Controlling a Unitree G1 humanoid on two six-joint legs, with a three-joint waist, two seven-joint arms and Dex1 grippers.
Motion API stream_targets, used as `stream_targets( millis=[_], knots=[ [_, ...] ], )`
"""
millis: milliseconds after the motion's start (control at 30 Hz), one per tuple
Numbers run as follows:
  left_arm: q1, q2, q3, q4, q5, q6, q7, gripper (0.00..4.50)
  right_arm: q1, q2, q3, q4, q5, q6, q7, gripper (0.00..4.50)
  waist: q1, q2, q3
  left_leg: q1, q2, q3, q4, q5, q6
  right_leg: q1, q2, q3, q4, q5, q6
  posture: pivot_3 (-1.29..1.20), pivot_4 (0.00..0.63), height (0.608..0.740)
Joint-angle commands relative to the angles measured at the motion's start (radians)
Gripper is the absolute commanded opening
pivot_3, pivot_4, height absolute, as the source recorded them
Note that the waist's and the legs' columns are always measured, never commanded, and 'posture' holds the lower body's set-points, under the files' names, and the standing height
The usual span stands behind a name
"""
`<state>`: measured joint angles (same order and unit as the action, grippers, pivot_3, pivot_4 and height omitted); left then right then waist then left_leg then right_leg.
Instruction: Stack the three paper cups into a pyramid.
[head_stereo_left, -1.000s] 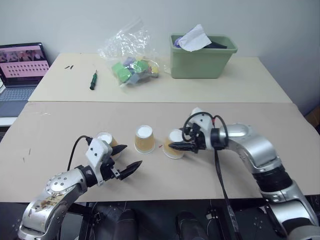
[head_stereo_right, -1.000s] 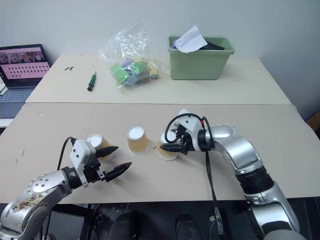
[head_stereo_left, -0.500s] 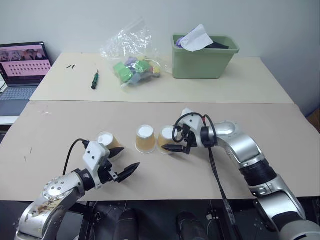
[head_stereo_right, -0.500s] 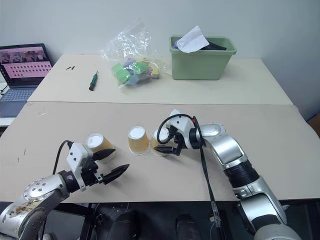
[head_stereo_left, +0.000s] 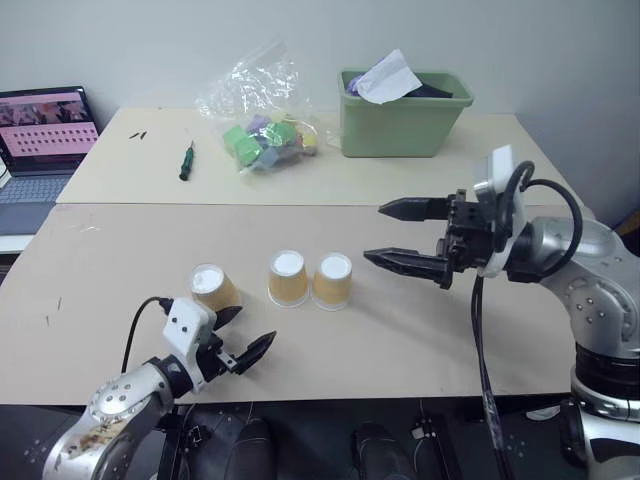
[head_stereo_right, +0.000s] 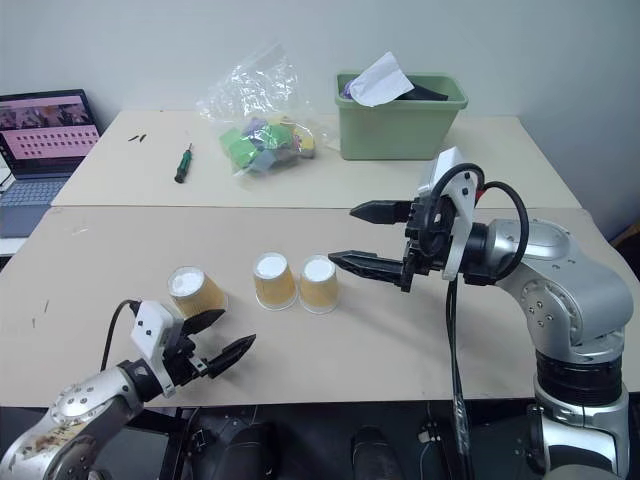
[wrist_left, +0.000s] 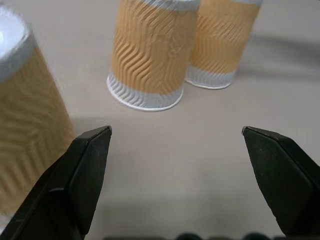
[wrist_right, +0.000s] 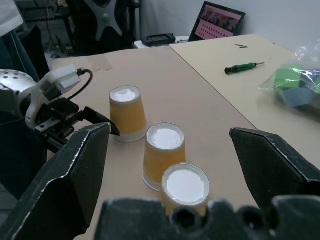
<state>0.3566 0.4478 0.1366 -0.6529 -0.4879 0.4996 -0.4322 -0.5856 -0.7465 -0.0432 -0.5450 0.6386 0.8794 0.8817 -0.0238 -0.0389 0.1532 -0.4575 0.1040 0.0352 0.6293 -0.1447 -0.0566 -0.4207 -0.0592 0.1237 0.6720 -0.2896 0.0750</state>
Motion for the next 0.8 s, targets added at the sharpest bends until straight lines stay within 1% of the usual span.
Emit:
stream_targets(
  millis=[33,133,233,300,400,533,600,633,667,800],
  knots=[
    [0.104,-0.1,0.027,0.001,0.127,-0.122,0.137,4.5,0.029,-0.02,0.127,-0.067,-0.133,-0.048,-0.075,4.45,0.002,-0.001,-0.001,0.0,0.0,0.0,0.0,0.0,0.0,-0.001,0.0,0.0,0.0,0.0,0.0,0.0,0.15,0.692],
    [0.198,-0.164,0.053,0.045,0.214,-0.224,0.194,4.5,0.049,0.022,0.16,-0.086,-0.141,-0.033,-0.127,4.45,0.006,-0.002,-0.001,0.0,0.0,0.0,0.0,0.0,0.0,-0.001,0.0,0.0,0.0,0.0,-0.001,0.0,0.15,0.692],
    [0.208,-0.189,0.078,0.093,0.253,-0.296,0.211,4.5,0.056,0.049,0.173,-0.085,-0.146,-0.024,-0.156,4.45,0.006,-0.002,-0.001,0.0,0.0,0.0,0.001,0.0,0.0,-0.001,0.0,0.0,0.0,-0.003,-0.006,0.0,0.15,0.692],
    [0.177,-0.18,0.081,0.129,0.257,-0.327,0.187,4.5,0.06,0.064,0.181,-0.08,-0.149,-0.02,-0.17,4.45,0.01,-0.002,-0.001,0.0,0.0,-0.001,0.002,0.0,0.0,-0.002,0.0,0.0,0.0,-0.004,-0.006,0.0,0.15,0.692],
    [0.09,-0.156,0.078,0.161,0.238,-0.324,0.153,4.5,0.079,0.049,0.199,-0.089,-0.153,-0.025,-0.157,4.45,0.013,-0.002,-0.001,0.0,-0.001,-0.001,0.005,0.0,0.0,-0.001,-0.001,-0.001,-0.001,-0.004,-0.006,0.0,0.15,0.692],
    [-0.002,-0.123,0.069,0.2,0.238,-0.322,0.113,4.5,0.105,0.005,0.203,-0.135,-0.107,-0.022,-0.088,4.45,0.011,-0.003,-0.002,0.0,-0.001,-0.001,0.005,0.0,0.0,-0.001,-0.001,-0.001,-0.001,-0.003,-0.006,0.0,0.15,0.692],
    [-0.042,-0.104,0.068,0.195,0.224,-0.303,0.092,4.5,0.115,-0.012,0.195,-0.155,-0.081,-0.018,-0.06,4.45,0.006,-0.003,-0.002,-0.002,-0.001,-0.001,0.004,0.0,0.0,0.001,-0.001,0.0,-0.001,-0.003,-0.006,0.0,0.15,0.692],
    [-0.064,-0.092,0.066,0.185,0.216,-0.29,0.08,4.5,0.123,-0.023,0.193,-0.165,-0.07,-0.019,-0.044,4.45,0.006,-0.003,-0.002,-0.002,0.0,-0.001,0.003,0.0,0.0,0.001,0.0,0.0,-0.001,0.0,-0.001,0.0,0.15,0.692],
    [-0.083,-0.083,0.065,0.174,0.21,-0.276,0.072,4.5,0.13,-0.032,0.191,-0.171,-0.06,-0.02,-0.035,4.45,0.007,-0.003,-0.002,-0.002,0.0,-0.001,0.003,0.0,0.0,0.001,0.0,-0.001,0.0,0.0,0.0,0.0,0.15,0.692],
    [-0.129,-0.06,0.067,0.13,0.181,-0.224,0.063,4.5,0.149,-0.046,0.191,-0.182,-0.046,-0.022,-0.029,4.45,0.008,-0.003,-0.002,-0.002,0.0,-0.001,0.001,0.0,0.0,0.0,0.0,-0.001,0.0,0.0,0.0,0.0,0.15,0.692]
  ],
)
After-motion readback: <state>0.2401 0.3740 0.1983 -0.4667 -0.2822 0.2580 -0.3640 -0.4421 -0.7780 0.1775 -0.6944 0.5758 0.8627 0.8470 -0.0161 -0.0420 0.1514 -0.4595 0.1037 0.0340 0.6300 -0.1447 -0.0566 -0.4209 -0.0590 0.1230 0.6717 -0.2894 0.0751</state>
